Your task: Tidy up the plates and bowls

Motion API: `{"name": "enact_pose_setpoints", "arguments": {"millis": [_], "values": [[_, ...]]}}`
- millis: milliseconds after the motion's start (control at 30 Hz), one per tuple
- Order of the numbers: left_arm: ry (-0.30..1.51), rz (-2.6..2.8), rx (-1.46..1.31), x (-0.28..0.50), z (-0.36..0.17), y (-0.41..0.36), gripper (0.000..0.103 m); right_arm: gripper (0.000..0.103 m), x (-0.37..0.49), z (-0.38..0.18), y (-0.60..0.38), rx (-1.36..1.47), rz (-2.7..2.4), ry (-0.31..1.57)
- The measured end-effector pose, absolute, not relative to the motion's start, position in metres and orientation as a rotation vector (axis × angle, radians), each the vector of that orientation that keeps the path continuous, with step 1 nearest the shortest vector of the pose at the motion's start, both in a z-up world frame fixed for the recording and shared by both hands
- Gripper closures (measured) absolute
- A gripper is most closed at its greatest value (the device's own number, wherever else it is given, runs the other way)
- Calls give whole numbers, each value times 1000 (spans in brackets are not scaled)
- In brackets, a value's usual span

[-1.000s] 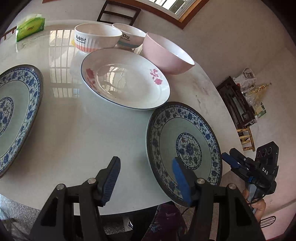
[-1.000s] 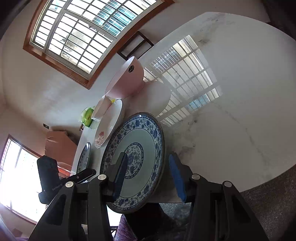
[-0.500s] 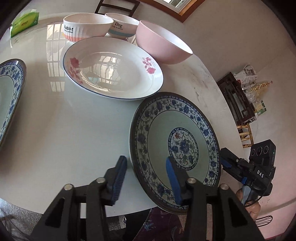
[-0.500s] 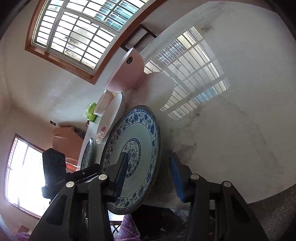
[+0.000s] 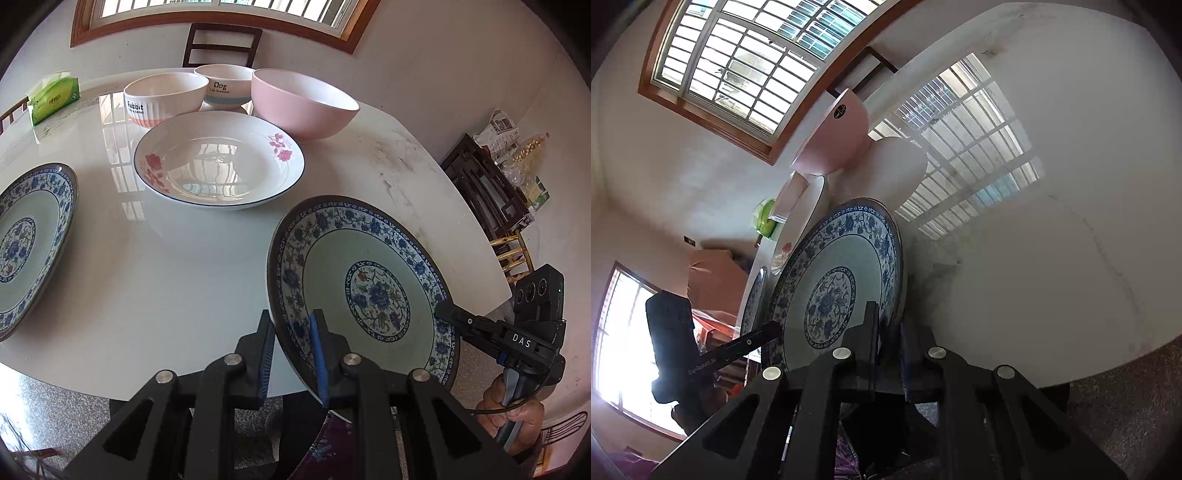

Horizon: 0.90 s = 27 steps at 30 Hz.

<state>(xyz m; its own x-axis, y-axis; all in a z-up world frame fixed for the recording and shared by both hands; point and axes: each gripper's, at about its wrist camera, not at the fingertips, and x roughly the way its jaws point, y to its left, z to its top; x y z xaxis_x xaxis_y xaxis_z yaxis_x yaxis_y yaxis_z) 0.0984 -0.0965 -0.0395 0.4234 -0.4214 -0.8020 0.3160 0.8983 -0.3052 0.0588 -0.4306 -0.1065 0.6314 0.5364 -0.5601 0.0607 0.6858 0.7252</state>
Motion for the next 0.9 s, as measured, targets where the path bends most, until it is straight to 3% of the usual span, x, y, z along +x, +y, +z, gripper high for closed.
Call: {"name": "enact_pose_setpoints", "arguments": {"millis": [900], "values": [[887,-154,-306,72,-9,74,83,89,125,-69,-272,578,590,907]]}}
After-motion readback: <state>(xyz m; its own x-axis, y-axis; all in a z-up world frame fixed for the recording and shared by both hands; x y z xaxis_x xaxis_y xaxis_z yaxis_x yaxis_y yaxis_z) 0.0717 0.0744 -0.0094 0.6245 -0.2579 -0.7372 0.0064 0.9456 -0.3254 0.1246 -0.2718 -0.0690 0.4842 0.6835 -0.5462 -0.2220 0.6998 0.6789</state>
